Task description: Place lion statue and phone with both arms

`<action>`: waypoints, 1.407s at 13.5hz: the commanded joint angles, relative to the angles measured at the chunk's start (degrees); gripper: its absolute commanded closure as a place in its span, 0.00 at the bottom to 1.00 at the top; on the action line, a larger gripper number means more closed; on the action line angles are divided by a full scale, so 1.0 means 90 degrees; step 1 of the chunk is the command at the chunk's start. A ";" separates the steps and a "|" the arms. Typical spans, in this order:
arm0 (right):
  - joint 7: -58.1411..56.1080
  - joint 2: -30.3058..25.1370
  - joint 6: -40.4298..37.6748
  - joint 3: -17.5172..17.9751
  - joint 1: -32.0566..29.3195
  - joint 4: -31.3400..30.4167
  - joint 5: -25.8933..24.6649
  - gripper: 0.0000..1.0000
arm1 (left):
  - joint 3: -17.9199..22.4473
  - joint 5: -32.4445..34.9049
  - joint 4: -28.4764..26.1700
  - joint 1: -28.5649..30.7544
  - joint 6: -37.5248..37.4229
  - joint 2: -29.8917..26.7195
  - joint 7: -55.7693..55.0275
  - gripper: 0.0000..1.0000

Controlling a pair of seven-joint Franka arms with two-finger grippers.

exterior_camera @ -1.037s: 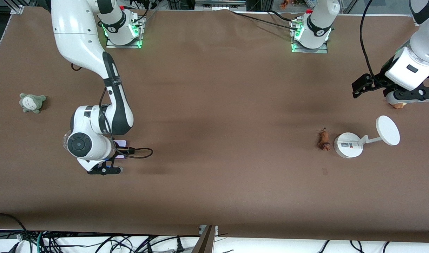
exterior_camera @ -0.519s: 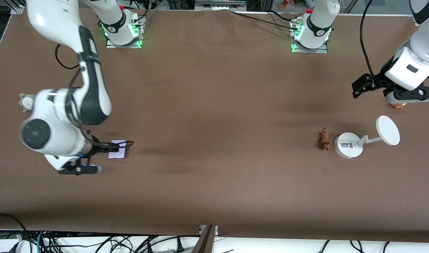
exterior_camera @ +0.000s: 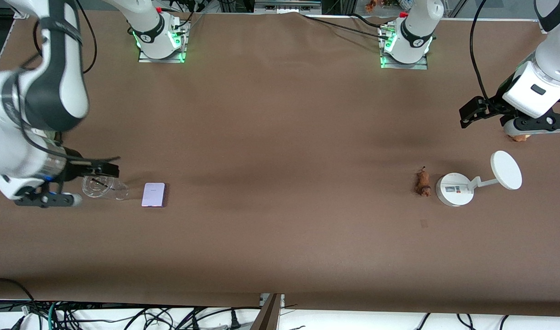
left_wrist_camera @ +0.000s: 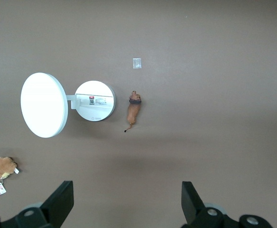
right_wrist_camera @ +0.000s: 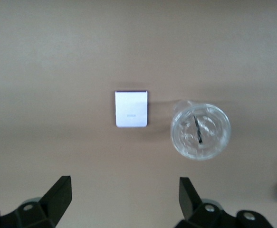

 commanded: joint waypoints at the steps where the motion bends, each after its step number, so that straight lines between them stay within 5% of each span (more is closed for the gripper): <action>1: -0.0001 -0.0808 -0.0317 0.0339 -0.0340 -0.0545 -0.0064 0.00 | 0.0019 0.0121 0.0138 -0.0035 -0.0060 0.0059 0.0127 0.00; 4: 0.0009 -0.1579 -0.0319 0.1470 -0.1053 -0.1101 -0.1135 0.00 | 0.0019 0.0121 0.0147 -0.0035 -0.0060 0.0059 0.0127 0.00; 6: -0.0049 -0.2009 -0.0212 0.1873 -0.1376 -0.1550 -0.1237 0.00 | 0.0019 0.0121 0.0147 -0.0035 -0.0060 0.0059 0.0127 0.00; 12: -0.0069 -0.3104 -0.0250 0.1962 -0.1992 -0.2127 -0.1256 0.00 | 0.0029 0.0121 0.0147 -0.0035 -0.0051 0.0059 0.0127 0.00; 15: -0.0059 -0.3232 -0.0591 0.2419 -0.2478 -0.2148 -0.1247 0.00 | 0.0019 0.0121 0.0147 -0.0035 -0.0060 0.0059 0.0126 0.00; 19: -0.0068 -0.2872 -0.0815 0.2470 -0.2500 -0.1770 -0.1247 0.00 | 0.0019 0.0102 0.0138 -0.0035 -0.0060 0.0059 0.0117 0.00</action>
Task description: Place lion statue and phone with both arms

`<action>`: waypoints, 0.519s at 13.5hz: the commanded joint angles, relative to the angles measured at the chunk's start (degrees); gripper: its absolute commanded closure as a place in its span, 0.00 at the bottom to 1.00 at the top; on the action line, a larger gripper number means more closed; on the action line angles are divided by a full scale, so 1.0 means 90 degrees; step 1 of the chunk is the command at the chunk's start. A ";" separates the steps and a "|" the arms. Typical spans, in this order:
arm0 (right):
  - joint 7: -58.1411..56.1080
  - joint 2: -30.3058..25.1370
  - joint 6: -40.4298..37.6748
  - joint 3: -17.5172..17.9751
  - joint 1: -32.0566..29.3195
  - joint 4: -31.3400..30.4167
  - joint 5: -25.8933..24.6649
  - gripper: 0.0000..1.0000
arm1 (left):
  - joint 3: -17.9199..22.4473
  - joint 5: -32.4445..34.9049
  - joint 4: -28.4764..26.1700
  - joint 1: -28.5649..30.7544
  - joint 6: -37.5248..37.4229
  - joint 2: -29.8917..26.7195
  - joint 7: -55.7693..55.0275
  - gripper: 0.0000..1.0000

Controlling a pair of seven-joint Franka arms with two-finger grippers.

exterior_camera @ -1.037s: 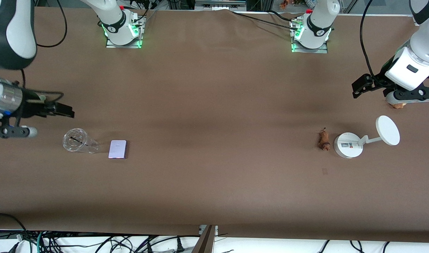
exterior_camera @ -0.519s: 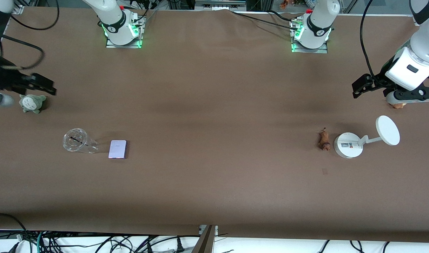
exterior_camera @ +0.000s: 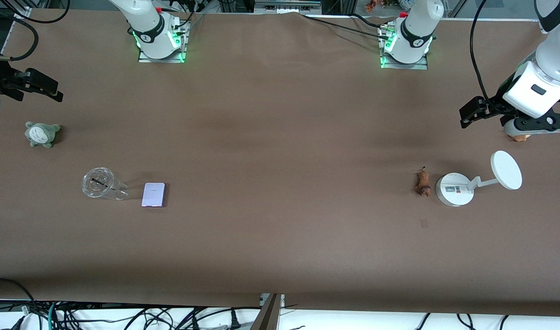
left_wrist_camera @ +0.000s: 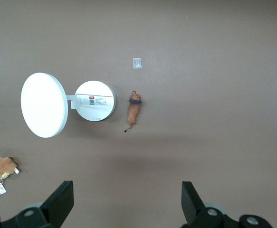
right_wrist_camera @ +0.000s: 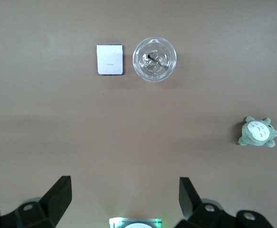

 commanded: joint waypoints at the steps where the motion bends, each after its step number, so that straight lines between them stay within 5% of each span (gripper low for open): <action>1: -0.0014 0.0281 -0.0323 0.0120 -0.0153 0.0388 -0.0086 0.00 | 0.0016 0.0102 0.0136 -0.0025 -0.0060 0.0058 0.0117 0.00; 7: -0.0053 0.0350 -0.0334 0.0101 -0.0182 0.0488 -0.0086 0.00 | 0.0026 0.0102 0.0136 -0.0025 -0.0060 0.0058 0.0117 0.00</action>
